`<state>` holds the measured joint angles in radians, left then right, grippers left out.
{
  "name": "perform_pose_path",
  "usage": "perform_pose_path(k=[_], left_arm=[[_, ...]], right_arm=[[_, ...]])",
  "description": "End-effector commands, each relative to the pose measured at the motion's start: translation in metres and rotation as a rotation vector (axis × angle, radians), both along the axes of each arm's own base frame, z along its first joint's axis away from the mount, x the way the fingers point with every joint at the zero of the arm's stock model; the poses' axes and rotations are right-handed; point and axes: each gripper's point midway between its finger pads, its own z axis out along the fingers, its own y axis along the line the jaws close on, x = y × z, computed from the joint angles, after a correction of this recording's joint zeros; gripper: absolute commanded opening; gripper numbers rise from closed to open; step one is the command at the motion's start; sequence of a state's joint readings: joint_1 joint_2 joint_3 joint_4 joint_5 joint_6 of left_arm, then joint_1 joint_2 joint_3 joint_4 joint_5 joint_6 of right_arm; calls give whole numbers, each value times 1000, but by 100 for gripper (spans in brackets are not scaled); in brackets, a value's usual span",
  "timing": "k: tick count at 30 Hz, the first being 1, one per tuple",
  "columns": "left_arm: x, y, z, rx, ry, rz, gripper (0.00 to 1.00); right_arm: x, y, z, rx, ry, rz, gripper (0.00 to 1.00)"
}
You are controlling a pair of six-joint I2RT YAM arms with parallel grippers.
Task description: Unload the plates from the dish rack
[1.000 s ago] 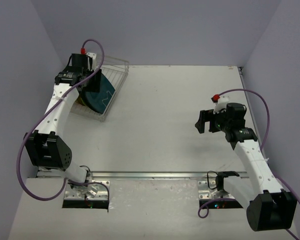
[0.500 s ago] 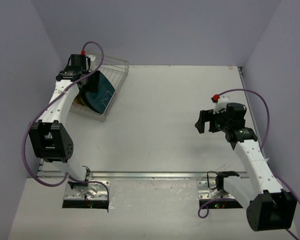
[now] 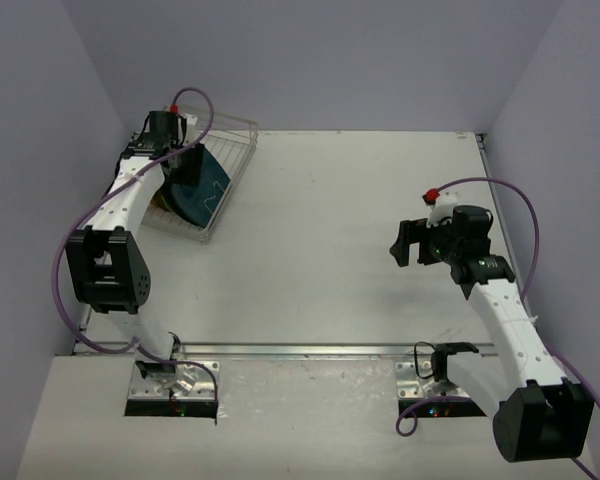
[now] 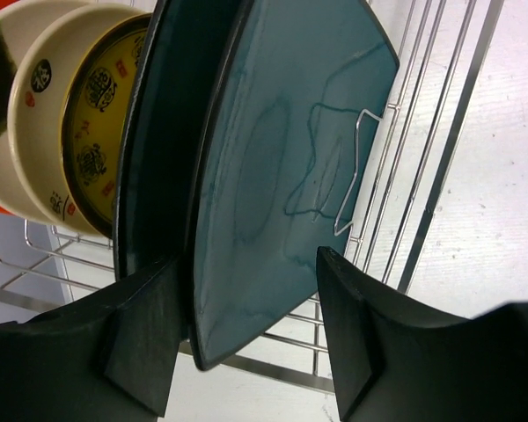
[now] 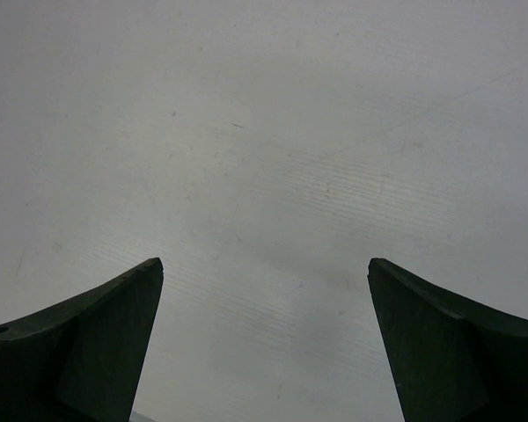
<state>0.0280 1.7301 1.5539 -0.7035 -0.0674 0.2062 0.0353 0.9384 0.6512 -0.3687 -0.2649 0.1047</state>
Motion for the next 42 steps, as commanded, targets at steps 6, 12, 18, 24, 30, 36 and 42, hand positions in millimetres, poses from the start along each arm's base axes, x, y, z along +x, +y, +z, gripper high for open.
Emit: perform_pose_path(k=[6,12,18,24,30,36,42], left_arm=[[25,9,-15,7,-56,-17,55],[28,0,-20,-74,-70,-60,51],[28,-3,-7,-82,-111,-70,32],[27,7,11,-27,-149,-49,21],[27,17,26,26,-178,-22,3],[24,21,40,47,-209,-7,0],[26,22,64,54,-257,-3,0]], right_arm=[[12,2,22,-4,-59,18,99],[12,2,21,-2,-53,18,99],[13,3,22,2,-51,23,99],[14,6,23,15,-49,30,99],[13,6,23,13,-51,31,99],[12,6,21,17,-49,33,99],[13,6,24,15,-54,34,99]])
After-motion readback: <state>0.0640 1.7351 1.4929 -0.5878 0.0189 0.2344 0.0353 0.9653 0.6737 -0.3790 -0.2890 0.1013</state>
